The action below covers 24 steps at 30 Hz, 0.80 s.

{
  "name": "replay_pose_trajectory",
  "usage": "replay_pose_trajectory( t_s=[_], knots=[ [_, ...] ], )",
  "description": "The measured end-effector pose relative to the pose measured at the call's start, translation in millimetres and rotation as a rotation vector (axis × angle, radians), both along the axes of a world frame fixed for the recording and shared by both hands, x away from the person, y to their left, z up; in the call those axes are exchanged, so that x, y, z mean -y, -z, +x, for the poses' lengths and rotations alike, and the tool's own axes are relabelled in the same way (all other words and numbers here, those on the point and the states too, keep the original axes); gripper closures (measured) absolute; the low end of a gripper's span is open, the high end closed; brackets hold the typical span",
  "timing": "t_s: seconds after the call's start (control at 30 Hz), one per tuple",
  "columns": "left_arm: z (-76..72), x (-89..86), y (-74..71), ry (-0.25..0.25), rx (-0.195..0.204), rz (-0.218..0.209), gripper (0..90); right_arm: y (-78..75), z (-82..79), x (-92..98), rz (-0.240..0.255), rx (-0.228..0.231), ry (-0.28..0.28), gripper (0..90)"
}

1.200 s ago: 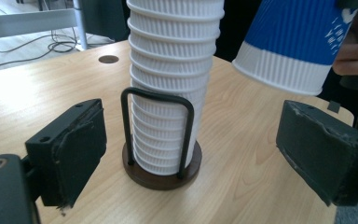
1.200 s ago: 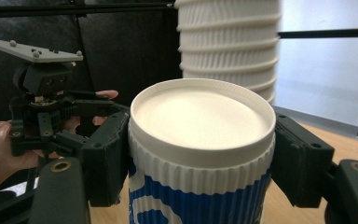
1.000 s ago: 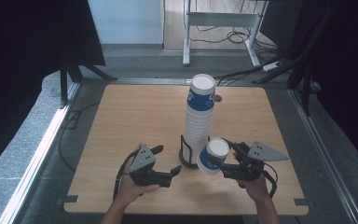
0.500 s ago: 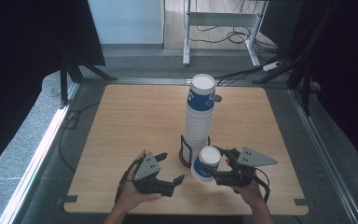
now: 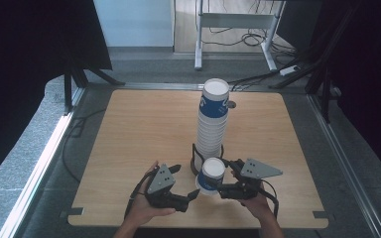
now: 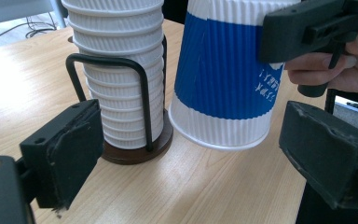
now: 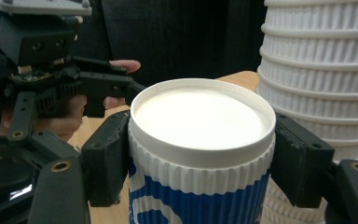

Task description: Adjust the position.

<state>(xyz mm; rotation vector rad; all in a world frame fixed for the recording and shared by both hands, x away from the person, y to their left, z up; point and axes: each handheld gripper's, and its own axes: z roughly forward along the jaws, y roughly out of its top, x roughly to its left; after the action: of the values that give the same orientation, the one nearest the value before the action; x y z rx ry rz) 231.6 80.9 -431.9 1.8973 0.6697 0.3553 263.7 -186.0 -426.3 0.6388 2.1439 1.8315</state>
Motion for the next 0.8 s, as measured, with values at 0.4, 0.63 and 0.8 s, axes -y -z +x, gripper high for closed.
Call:
replay_pose_trajectory(
  t_s=[0.4, 0.63, 0.8],
  knots=[
    [-0.6, 10.1, 6.8, 0.011, -0.008, 0.027, 6.0, 1.7, -2.0, -6.9, -0.006, 0.015, -0.002, 28.7],
    [-0.3, 17.8, 12.3, 0.019, -0.014, 0.029, 5.7, 3.5, -5.2, -15.7, -0.017, 0.020, -0.022, 28.7],
    [-0.6, 22.6, 16.0, 0.022, -0.013, 0.040, 5.8, 3.8, -7.5, -21.1, -0.021, 0.027, -0.033, 28.7]
  ],
)
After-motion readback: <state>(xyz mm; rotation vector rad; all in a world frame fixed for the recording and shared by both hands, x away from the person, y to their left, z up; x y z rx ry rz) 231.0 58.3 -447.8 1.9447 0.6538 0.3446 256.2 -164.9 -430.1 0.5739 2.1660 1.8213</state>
